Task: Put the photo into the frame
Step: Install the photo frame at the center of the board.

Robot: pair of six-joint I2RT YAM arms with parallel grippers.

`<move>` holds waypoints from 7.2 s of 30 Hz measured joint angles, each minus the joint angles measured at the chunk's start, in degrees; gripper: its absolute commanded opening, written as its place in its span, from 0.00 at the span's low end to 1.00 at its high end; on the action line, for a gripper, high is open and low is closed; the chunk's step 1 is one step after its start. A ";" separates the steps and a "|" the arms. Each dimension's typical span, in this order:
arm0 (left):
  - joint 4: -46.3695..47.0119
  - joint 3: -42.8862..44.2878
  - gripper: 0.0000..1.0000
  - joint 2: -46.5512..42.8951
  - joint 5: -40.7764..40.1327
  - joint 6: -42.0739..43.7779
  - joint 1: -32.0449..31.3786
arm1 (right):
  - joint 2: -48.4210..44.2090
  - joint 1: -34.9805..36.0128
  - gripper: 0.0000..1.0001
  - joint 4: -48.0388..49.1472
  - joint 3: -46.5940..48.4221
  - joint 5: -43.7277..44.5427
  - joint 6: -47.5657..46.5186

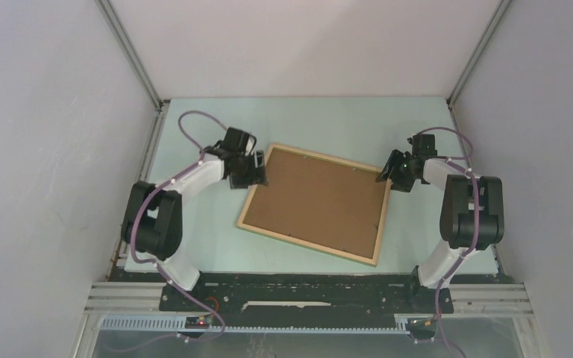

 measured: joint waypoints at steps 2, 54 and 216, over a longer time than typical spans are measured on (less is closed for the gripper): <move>-4.35 8.79 0.69 4.02 -2.51 2.32 -0.79 | 0.02 0.02 0.63 0.02 0.00 -0.13 0.00; -12.92 24.61 0.70 20.28 -11.67 10.60 -1.97 | 1.84 -1.36 0.53 1.79 0.02 -5.57 0.02; -5.03 3.19 0.79 -35.12 -3.52 1.53 18.21 | 11.32 67.58 0.50 -35.39 25.38 20.52 -9.03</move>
